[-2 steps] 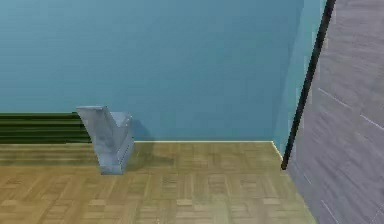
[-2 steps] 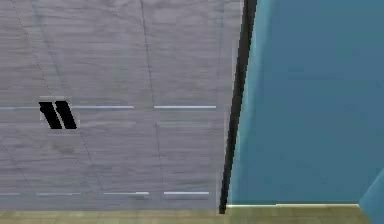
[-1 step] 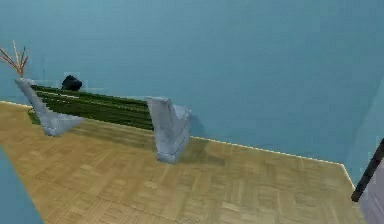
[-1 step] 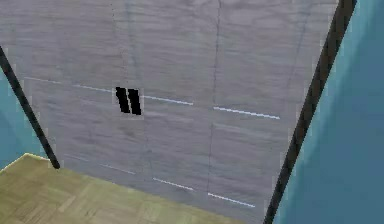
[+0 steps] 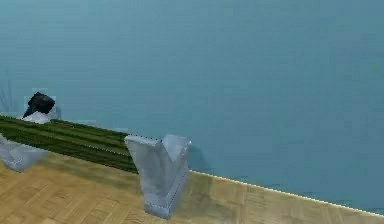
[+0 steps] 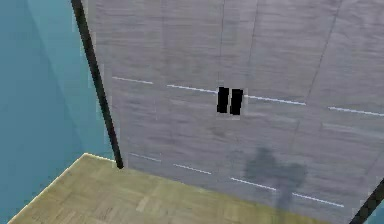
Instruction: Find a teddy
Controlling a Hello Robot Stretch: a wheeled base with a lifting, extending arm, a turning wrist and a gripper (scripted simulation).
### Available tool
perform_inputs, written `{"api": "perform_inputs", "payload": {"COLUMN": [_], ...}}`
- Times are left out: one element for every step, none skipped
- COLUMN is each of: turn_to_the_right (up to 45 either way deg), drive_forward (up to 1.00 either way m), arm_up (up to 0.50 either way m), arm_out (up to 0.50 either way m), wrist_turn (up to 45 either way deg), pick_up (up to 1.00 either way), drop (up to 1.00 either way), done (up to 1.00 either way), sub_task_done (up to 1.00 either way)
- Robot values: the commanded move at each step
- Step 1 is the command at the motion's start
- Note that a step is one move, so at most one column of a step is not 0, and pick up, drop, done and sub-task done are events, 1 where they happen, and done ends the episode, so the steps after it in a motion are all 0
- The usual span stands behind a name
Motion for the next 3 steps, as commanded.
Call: {"api": "perform_inputs", "payload": {"turn_to_the_right": [-21.0,0.0,-45.0], "drive_forward": [0.00,0.60,0.00], "arm_up": [0.00,0.00,0.00], "arm_out": [0.00,0.00,0.00], "wrist_turn": [0.0,0.0,0.0], "pick_up": [0.00,0.00,0.00], "drop": [0.00,0.00,0.00], "done": [0.00,0.00,0.00], "sub_task_done": [0.00,0.00,0.00]}}
